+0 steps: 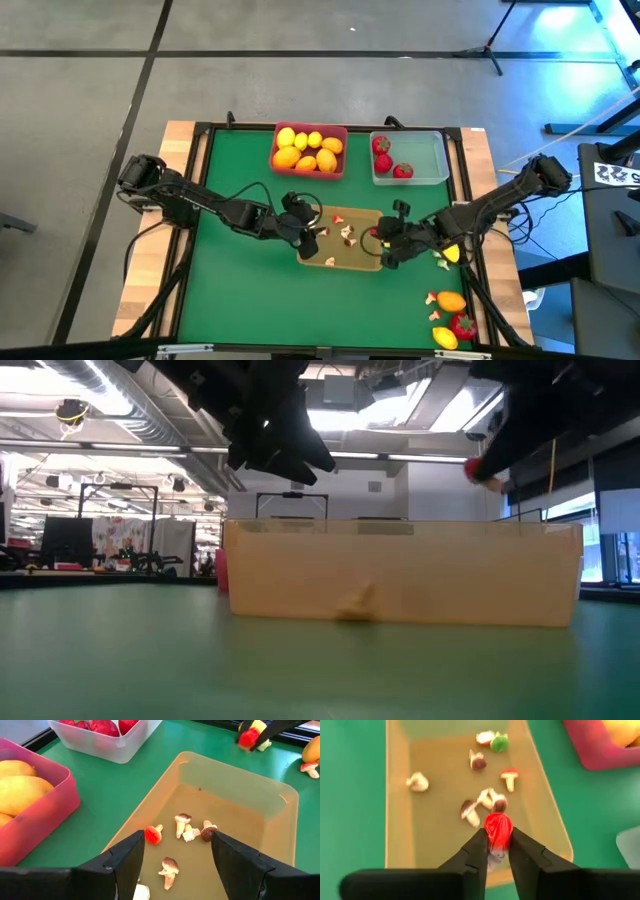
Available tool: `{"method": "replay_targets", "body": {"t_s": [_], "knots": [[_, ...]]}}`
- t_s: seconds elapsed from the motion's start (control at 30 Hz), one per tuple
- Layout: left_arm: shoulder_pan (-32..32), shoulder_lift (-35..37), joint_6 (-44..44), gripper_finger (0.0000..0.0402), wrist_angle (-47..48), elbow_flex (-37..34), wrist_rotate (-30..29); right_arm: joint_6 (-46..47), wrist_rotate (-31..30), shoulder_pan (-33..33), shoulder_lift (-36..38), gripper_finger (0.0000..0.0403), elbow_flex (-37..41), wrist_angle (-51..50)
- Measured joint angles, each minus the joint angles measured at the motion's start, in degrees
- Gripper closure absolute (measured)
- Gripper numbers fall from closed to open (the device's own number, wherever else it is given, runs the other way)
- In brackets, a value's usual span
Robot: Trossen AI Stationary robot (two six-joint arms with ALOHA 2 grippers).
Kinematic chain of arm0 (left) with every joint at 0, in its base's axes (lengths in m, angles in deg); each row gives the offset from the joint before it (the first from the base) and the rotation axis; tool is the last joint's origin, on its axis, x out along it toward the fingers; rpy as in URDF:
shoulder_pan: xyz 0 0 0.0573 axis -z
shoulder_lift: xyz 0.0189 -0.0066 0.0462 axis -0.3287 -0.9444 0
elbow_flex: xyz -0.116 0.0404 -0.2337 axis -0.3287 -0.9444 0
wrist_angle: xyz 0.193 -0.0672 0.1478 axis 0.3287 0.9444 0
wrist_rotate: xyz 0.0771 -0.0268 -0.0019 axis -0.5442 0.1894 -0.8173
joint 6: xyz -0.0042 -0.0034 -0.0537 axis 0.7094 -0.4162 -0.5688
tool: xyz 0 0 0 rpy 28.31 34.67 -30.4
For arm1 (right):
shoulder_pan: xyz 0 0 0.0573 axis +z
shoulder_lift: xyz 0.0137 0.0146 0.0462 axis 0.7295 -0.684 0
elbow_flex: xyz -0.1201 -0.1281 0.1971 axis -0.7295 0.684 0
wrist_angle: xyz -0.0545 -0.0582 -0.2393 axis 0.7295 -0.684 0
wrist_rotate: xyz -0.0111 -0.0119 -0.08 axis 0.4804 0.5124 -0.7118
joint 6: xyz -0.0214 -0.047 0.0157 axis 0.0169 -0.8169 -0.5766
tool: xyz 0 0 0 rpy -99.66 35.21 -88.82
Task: Sort produce into baskets
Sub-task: Put the red mushroom into the orange bin, then put the green mushroom into the orange bin
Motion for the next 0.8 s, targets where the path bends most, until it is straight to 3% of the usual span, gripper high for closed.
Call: {"method": "replay_targets", "body": {"t_s": [0.23, 0.4, 0.57, 0.8], "knots": [[0.0, 0.0, 0.2, 0.0176, 0.0, 0.0, 0.0, -2.6, 6.6, -2.3, 0.4, 0.0212, -0.1, -1.1], [-0.2, 0.0, 0.2, 0.0176, 0.0, 0.0, 0.0, -0.3, 12.3, -2.1, 0.9, 0.0143, -4.3, -15.0], [-0.2, 0.0, -0.2, 0.0176, 0.0, 0.0, 0.0, 8.9, 18.8, 0.1, 0.9, 0.0122, -5.4, -27.2], [-0.4, 0.0, -0.2, 0.0176, -0.1, 0.0, 0.0, 22.1, 22.8, 5.4, 0.9, 0.0132, 1.0, -30.6]]}}
